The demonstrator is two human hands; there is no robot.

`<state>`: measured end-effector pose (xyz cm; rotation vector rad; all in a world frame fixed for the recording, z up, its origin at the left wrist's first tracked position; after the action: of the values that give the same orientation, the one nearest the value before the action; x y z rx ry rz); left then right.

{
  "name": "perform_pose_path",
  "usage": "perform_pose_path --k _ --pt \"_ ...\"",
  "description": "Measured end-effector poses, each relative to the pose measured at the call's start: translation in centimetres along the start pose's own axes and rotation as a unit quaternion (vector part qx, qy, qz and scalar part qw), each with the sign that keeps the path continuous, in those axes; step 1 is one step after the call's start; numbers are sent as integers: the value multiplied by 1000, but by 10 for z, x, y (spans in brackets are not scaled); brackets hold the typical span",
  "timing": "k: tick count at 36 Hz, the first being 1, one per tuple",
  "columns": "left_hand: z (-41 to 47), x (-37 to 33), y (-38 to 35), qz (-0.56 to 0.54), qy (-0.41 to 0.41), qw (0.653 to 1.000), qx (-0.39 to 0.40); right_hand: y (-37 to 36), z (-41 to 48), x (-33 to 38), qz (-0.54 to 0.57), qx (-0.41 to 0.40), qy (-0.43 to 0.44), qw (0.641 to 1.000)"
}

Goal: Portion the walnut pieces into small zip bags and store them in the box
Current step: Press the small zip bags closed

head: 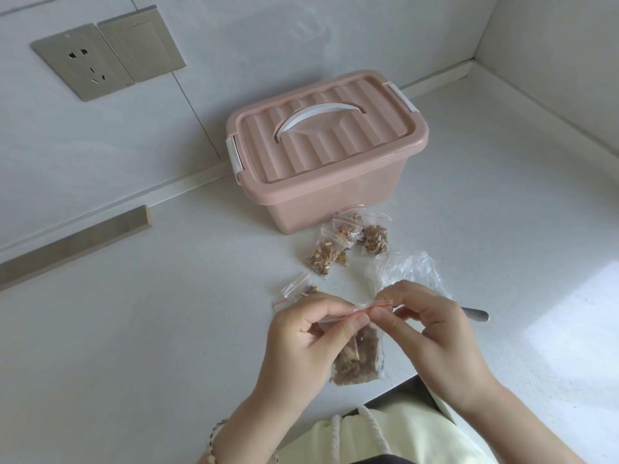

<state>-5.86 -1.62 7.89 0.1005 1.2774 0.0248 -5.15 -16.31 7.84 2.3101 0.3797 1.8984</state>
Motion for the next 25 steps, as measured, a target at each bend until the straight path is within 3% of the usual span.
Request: perform_pose_path --k 4,12,25 --pt "0 -2 1 35 -31 999 22 -1 -1 -1 22 22 -22 999" --pt "-2 -4 5 -87 61 993 -50 2 3 0 180 65 -124 974" --pt "-6 -11 6 -6 -36 994 -103 3 6 -10 214 106 -130 962"
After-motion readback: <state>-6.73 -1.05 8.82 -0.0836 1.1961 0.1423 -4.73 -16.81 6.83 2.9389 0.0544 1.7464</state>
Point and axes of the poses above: each hand's wrist, its own z-axis towards the middle knuckle, its own y-axis out of the back of the hand, x = y × z, the point moved 2 cm from there along z, towards the middle knuckle, and after that the axes turned 15 degrees about -y, right-handed, at the moved point
